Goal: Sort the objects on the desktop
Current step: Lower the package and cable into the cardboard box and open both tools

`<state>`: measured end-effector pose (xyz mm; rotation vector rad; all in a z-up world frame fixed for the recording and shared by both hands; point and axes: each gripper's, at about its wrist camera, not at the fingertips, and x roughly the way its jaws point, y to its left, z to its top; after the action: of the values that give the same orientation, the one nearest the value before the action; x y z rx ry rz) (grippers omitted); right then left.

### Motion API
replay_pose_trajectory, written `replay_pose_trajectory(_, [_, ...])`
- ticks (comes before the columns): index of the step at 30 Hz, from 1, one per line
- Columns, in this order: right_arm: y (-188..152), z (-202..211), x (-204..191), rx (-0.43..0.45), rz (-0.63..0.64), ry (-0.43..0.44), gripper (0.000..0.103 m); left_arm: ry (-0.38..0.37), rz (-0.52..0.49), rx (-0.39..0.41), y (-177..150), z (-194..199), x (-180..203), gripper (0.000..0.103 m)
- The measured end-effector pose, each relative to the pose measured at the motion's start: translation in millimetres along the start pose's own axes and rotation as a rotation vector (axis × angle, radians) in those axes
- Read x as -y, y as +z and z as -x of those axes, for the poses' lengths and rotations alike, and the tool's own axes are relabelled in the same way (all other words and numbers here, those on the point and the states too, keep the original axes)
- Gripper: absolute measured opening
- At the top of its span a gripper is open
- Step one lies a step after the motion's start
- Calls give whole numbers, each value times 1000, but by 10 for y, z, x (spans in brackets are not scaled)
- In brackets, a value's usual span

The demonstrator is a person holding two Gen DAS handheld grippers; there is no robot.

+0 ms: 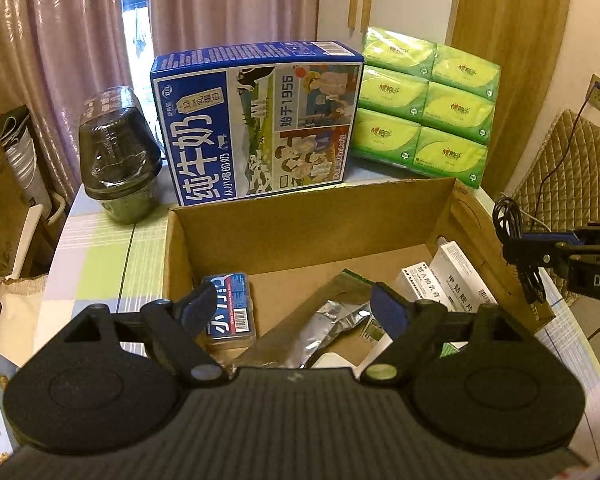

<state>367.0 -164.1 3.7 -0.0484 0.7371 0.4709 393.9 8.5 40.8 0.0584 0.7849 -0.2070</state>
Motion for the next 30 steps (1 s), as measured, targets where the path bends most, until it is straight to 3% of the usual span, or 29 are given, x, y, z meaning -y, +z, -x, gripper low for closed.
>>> replay_pose_trajectory(25, [133,-110,-5,8,9,-5,10,6,-4,-11,-70,-23,-40,81])
replay_pose_trajectory(26, [151,-135,1,11,8,4,15,7,-4,-11,-77,-27,-42,81])
replay_pose_trajectory(27, [170,-164,12,11,6,11,41,9,-3,-12,-77,-33,-50,81])
replay_pose_trajectory(29, [194,-169,40,38,-6,4,71,12,-2,-10,-84,-37,-58,83])
replay_pose_trajectory(30, [198,-148,53,62,-11,6,71,15,-3,-10,-87,-36,-61,84])
